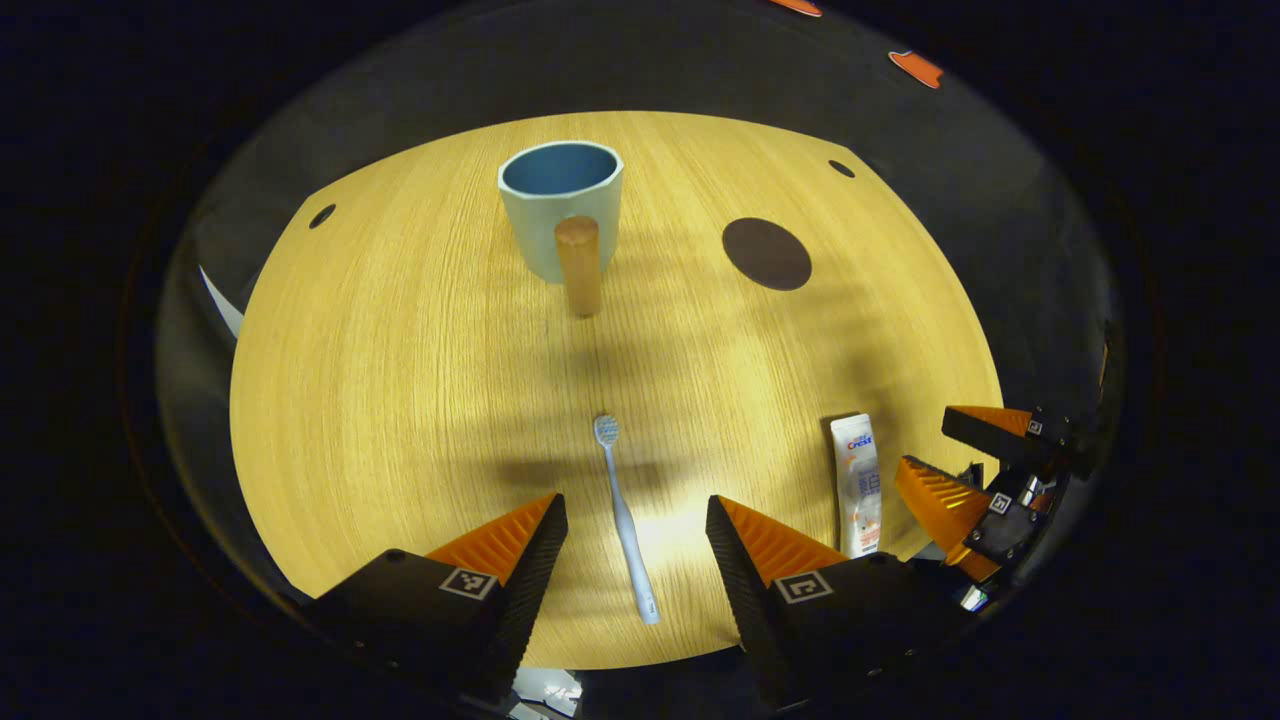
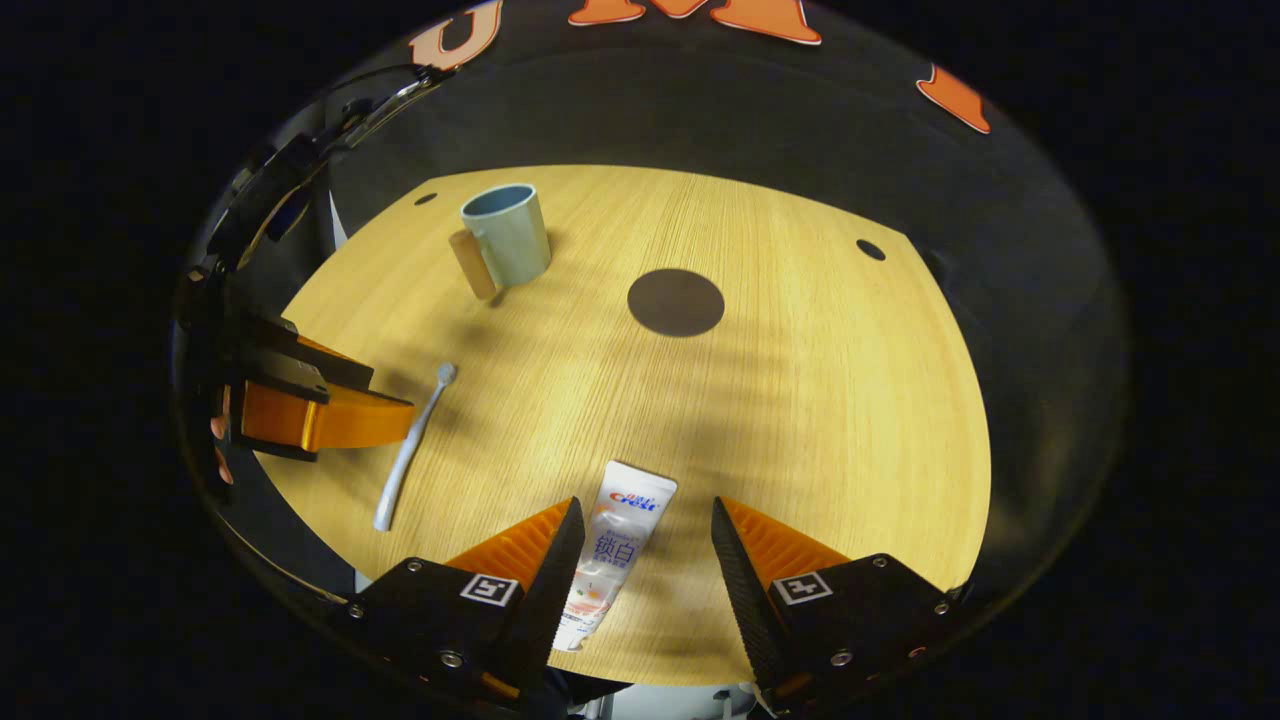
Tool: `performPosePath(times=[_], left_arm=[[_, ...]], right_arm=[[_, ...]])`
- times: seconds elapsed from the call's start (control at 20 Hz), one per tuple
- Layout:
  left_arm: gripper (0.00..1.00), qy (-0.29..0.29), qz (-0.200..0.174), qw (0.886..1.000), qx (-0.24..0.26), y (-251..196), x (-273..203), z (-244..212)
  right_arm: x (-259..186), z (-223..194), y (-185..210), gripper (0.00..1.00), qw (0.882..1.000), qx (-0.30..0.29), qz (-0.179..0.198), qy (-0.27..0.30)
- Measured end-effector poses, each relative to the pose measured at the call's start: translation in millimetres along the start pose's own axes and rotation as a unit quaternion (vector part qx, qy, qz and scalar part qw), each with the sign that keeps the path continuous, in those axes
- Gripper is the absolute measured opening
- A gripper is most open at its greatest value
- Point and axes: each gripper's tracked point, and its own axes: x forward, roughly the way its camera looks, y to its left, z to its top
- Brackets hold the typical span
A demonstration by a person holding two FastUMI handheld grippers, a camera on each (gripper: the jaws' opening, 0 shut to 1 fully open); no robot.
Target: Put the toothbrush and toothpaste on the desktop into the cup, then pick up the cup and place it on the coaster on the desktop.
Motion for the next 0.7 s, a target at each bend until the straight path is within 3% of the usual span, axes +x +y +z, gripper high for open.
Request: performPosePath(times=[0.1,0.15,0.3,0.45,0.5,0.55,0.7], left_arm=[[0.85,0.034,0.003,0.999,-0.009,14,0,2],[0.79,0.042,0.009,0.999,-0.013,21,-1,7],[0.73,0.064,0.015,0.998,-0.023,29,6,1],[0.72,0.063,0.021,0.997,-0.03,28,17,2],[0.66,0.065,0.027,0.997,-0.032,27,18,2],[0.46,0.059,0.028,0.997,-0.032,30,19,3],[0.39,0.052,0.049,0.997,-0.034,39,20,6]], right_arm=[[13,-14,5,0.77,1.0,0.004,0.007,0.025],[18,-19,6,0.76,0.999,0.007,0.006,0.033],[29,-27,8,0.76,0.999,0.013,0.011,0.049],[39,-29,13,0.76,0.998,0.023,0.015,0.055],[43,-29,15,0.69,0.998,0.029,0.02,0.057],[41,-32,15,0.68,0.997,0.033,0.023,0.062],[38,-28,11,0.55,0.998,0.033,0.03,0.049]])
